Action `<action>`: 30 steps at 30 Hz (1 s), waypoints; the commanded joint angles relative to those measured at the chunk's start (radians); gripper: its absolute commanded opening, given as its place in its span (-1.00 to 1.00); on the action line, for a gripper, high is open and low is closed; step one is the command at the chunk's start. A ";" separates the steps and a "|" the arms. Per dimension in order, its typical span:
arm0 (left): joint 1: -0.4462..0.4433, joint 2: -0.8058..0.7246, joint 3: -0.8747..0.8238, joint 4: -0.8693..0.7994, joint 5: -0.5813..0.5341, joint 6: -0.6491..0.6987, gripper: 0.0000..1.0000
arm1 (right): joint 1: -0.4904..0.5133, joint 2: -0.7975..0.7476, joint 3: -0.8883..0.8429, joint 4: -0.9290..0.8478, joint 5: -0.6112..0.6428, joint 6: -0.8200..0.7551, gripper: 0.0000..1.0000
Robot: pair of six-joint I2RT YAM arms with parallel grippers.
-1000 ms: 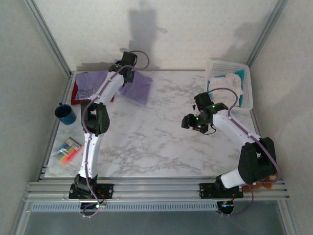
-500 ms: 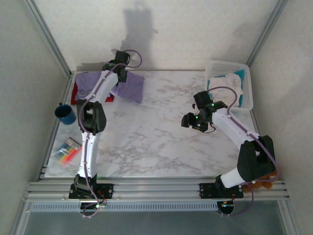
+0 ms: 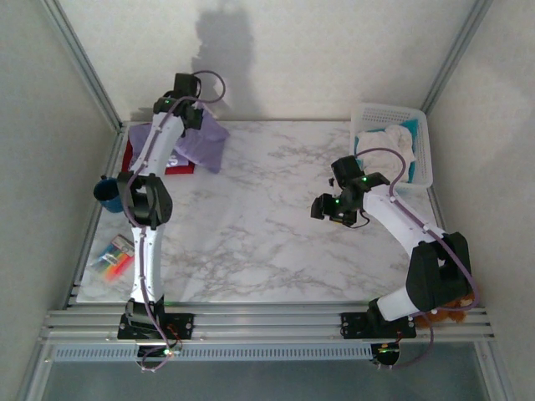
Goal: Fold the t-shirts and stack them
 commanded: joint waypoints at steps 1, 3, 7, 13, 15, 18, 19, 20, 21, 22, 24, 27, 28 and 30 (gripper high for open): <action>0.037 -0.075 0.033 0.017 0.177 -0.057 -1.00 | -0.004 -0.023 0.010 -0.018 0.016 -0.001 0.27; 0.067 -0.084 0.039 0.023 0.251 -0.112 -1.00 | -0.004 -0.022 0.008 -0.025 0.020 -0.006 0.27; 0.088 -0.093 0.041 0.012 0.282 -0.100 -1.00 | -0.003 -0.024 0.006 -0.023 0.017 -0.005 0.27; 0.125 -0.110 0.041 -0.007 0.321 -0.093 -1.00 | -0.004 -0.022 0.009 -0.024 0.011 -0.001 0.27; 0.134 -0.118 0.041 -0.009 0.343 -0.092 -1.00 | -0.004 -0.029 0.009 -0.026 0.013 0.000 0.27; 0.146 -0.130 0.041 -0.015 0.352 -0.092 -1.00 | -0.004 -0.038 0.007 -0.031 0.021 -0.002 0.27; 0.149 -0.132 0.043 -0.017 0.355 -0.092 -1.00 | -0.004 -0.037 0.007 -0.032 0.023 -0.002 0.27; 0.151 -0.135 0.042 -0.019 0.366 -0.093 -1.00 | -0.004 -0.036 0.006 -0.032 0.022 -0.002 0.27; 0.151 -0.139 0.043 -0.018 0.382 -0.096 -1.00 | -0.004 -0.034 0.004 -0.032 0.020 -0.001 0.27; 0.151 -0.144 0.043 -0.016 0.400 -0.100 -1.00 | -0.004 -0.036 0.001 -0.028 0.019 0.002 0.27; 0.151 -0.153 0.042 -0.006 0.420 -0.109 -1.00 | -0.004 -0.033 -0.001 -0.022 0.017 0.006 0.27; 0.157 -0.163 0.045 0.013 0.425 -0.116 -1.00 | -0.004 -0.032 0.004 -0.024 0.014 0.007 0.27; 0.164 -0.163 0.055 0.014 0.440 -0.124 -1.00 | -0.004 -0.034 0.004 -0.025 0.016 0.006 0.27; 0.182 -0.154 0.087 -0.003 0.473 -0.152 -1.00 | -0.004 -0.036 0.005 -0.030 0.022 0.003 0.27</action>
